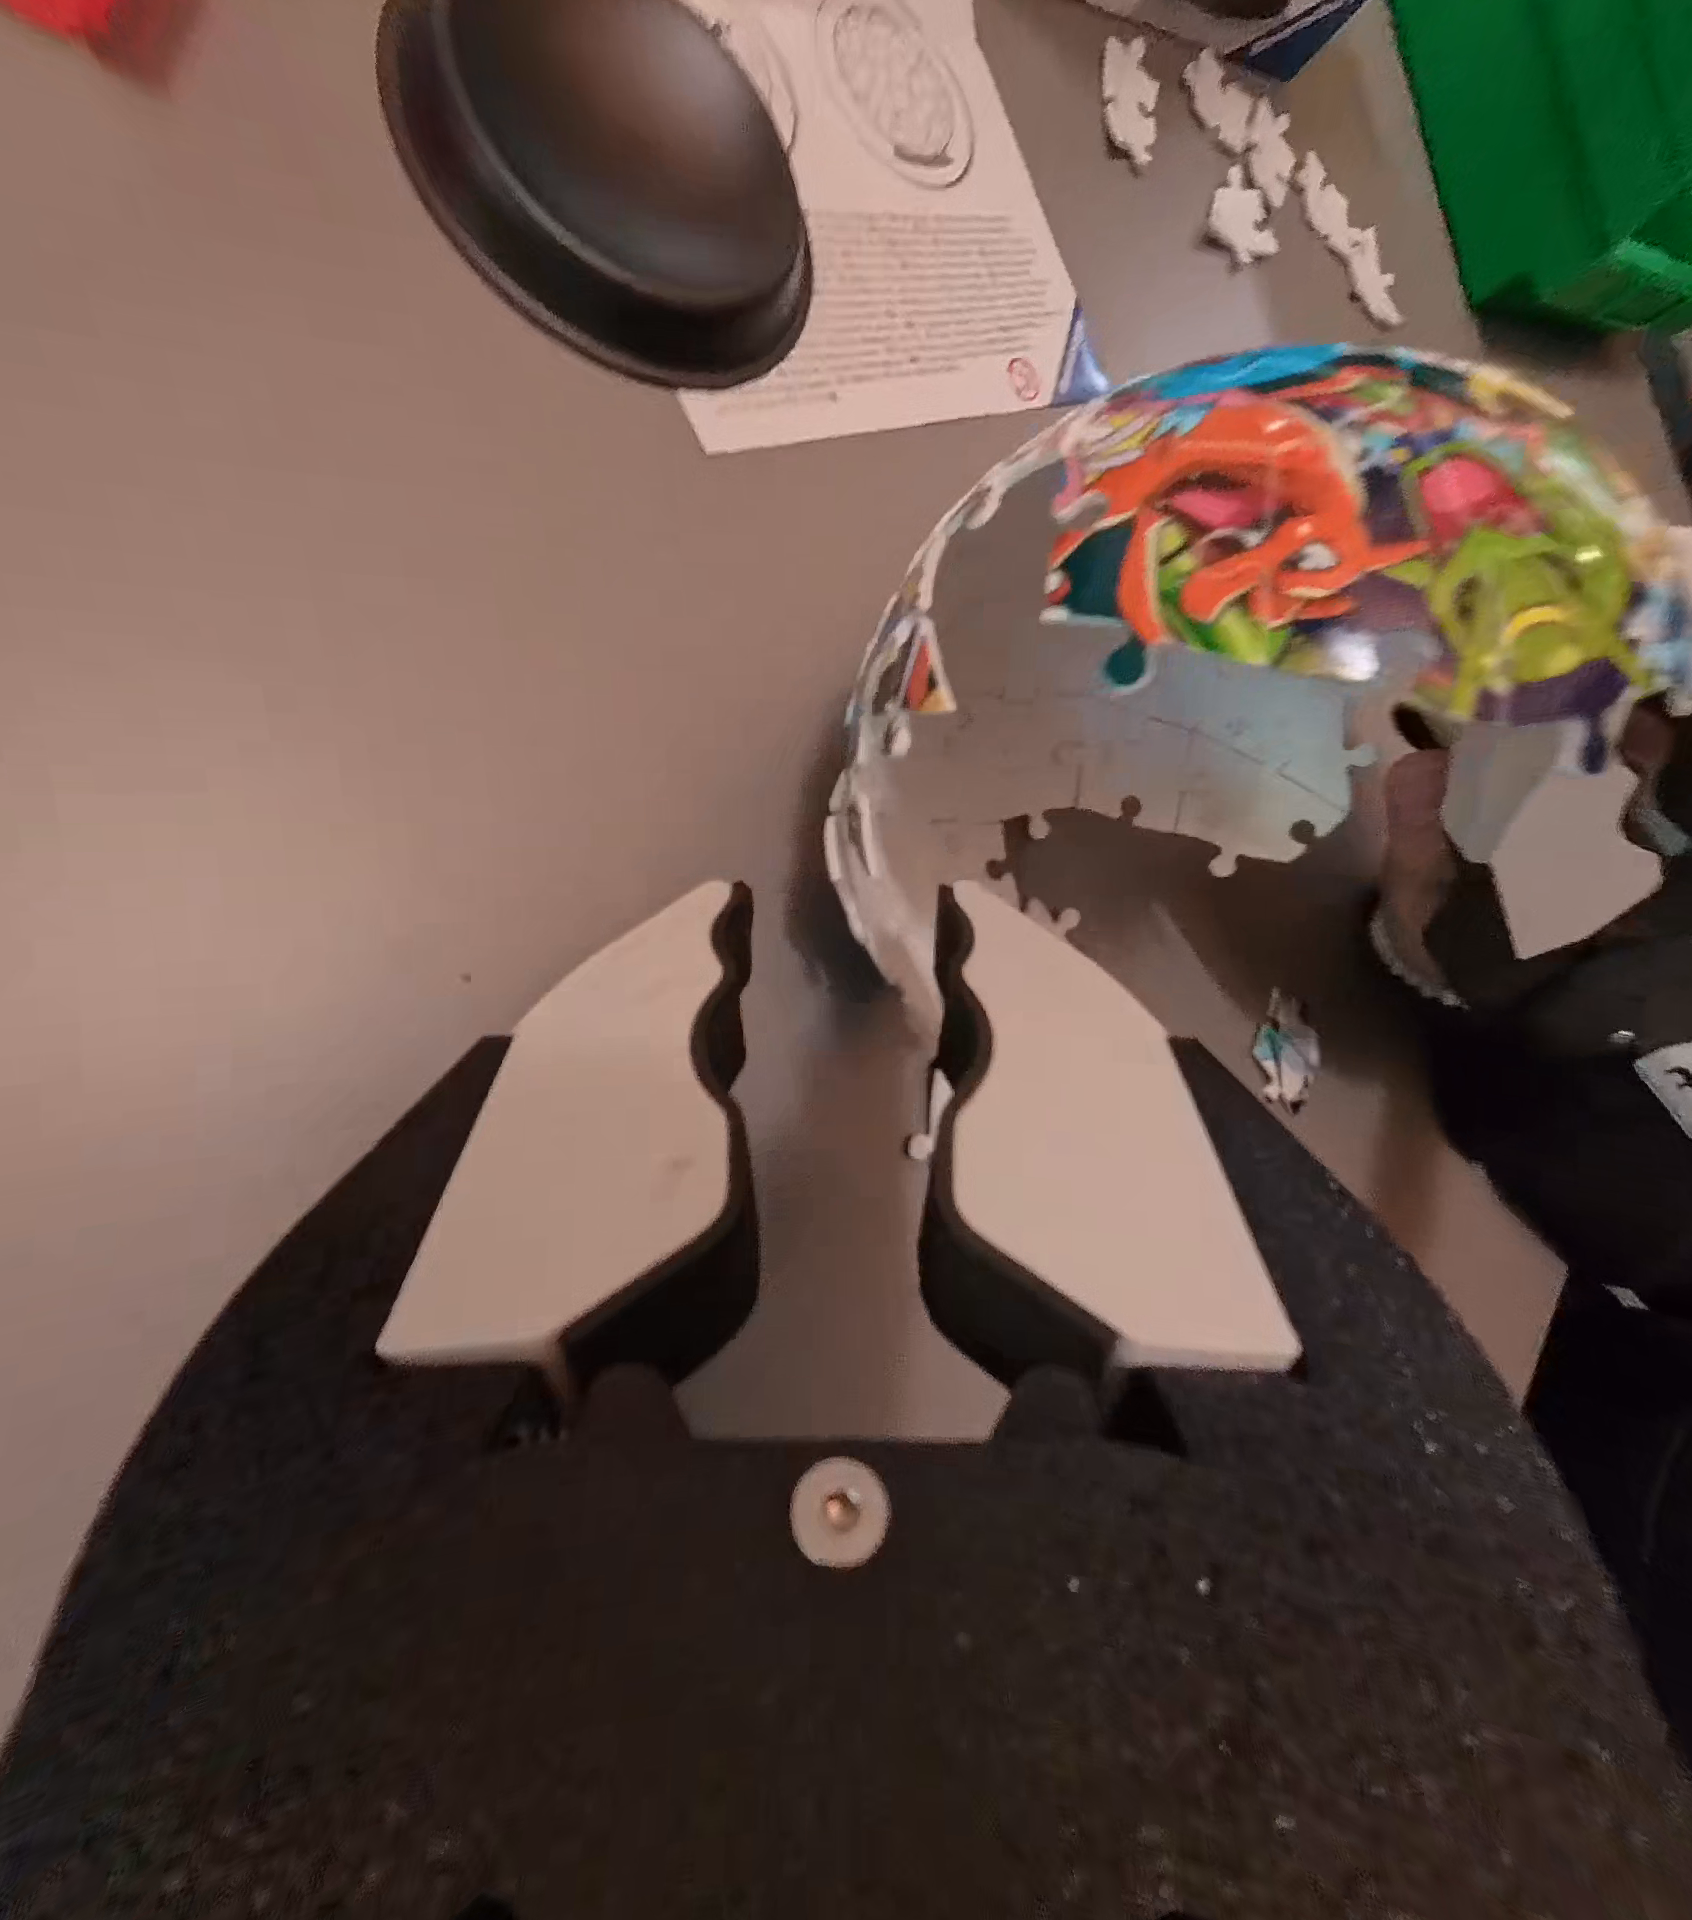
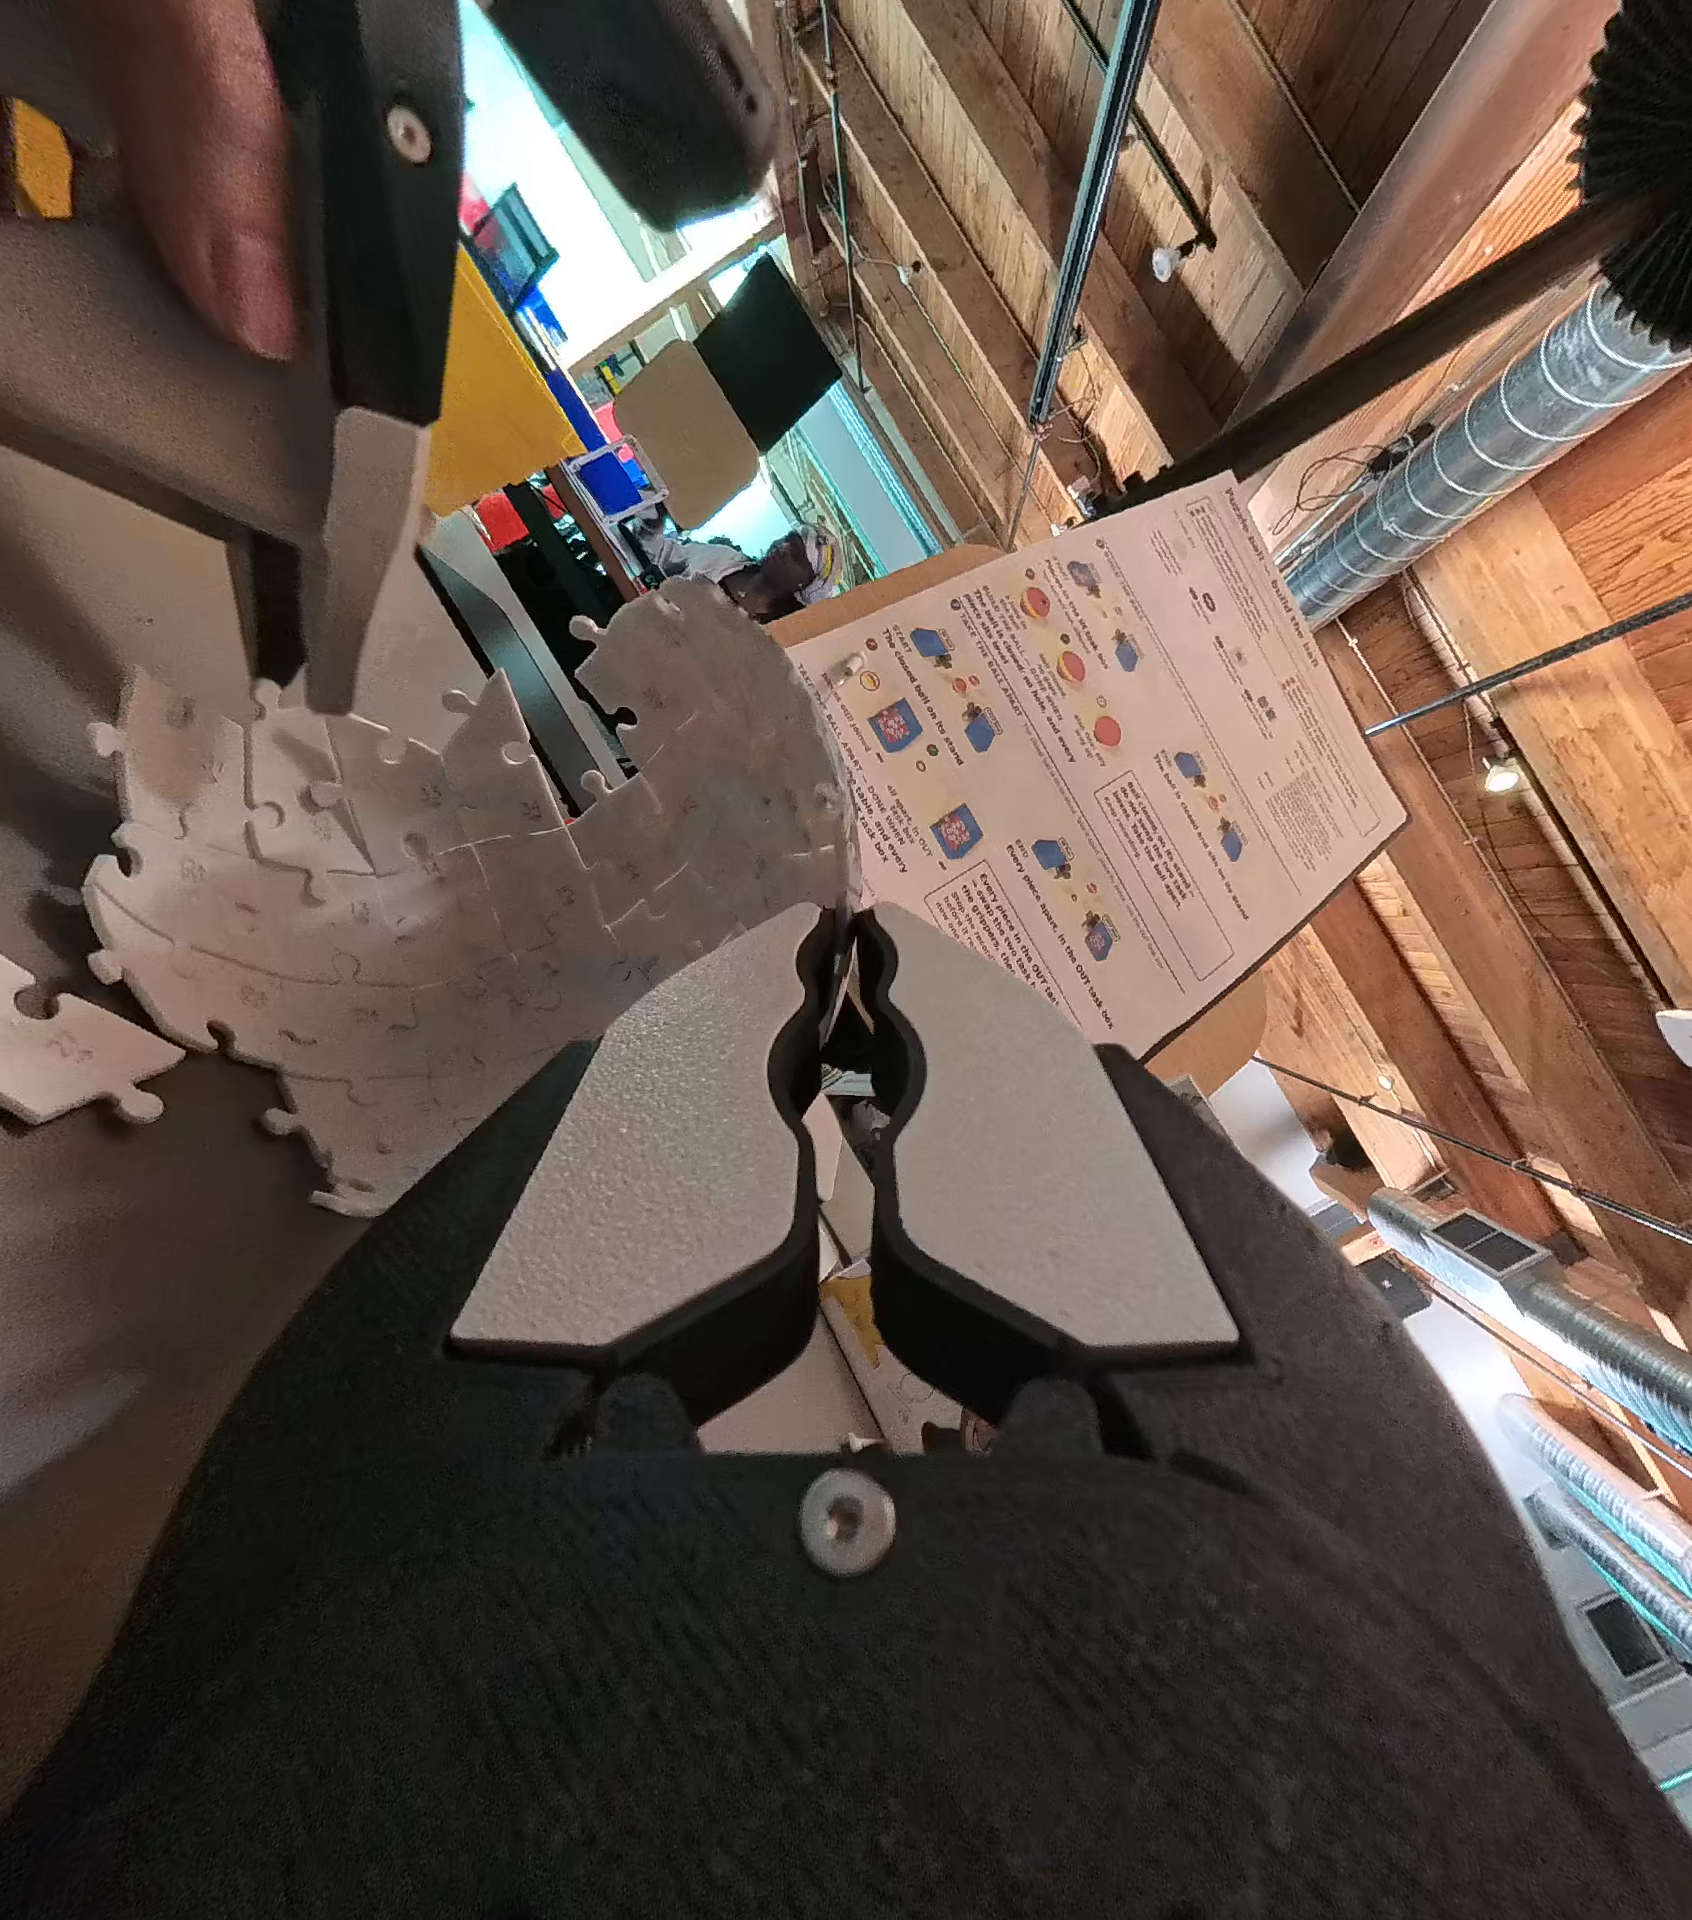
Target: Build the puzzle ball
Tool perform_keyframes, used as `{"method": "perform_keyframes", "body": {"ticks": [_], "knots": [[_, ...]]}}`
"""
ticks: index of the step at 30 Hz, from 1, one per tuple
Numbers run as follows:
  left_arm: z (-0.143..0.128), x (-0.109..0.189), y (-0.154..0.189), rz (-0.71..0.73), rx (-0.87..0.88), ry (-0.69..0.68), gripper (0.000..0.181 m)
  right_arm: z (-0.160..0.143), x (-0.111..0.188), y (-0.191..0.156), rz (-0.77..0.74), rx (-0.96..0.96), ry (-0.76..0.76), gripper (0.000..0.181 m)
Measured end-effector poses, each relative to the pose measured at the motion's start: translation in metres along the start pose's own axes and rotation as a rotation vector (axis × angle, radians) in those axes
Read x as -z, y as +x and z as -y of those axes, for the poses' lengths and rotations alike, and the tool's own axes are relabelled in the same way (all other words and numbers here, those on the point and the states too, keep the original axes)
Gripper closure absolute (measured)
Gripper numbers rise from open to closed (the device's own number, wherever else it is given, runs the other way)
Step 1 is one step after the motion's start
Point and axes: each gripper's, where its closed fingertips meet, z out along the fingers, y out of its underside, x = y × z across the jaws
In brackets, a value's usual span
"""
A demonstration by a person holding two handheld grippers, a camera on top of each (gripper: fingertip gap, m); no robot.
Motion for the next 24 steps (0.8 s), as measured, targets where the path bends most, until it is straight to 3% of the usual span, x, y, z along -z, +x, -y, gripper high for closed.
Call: {"method": "perform_keyframes", "body": {"ticks": [6, 14, 24], "knots": [[-0.006, -0.01, -0.001, -0.029, 0.079, -0.016, 0.15, 0.0, 0.0, 0.0, 0.001, 0.004, 0.0, 0.177], [0.003, -0.017, -0.003, 0.087, -0.077, -0.033, 0.154, -0.001, -0.001, 0.0, 0.003, -0.008, -0.002, 0.177], [0.009, -0.022, 0.0, 0.008, 0.06, -0.064, 0.176, -0.001, -0.001, 0.0, 0.006, -0.02, -0.002, 0.177]]}}
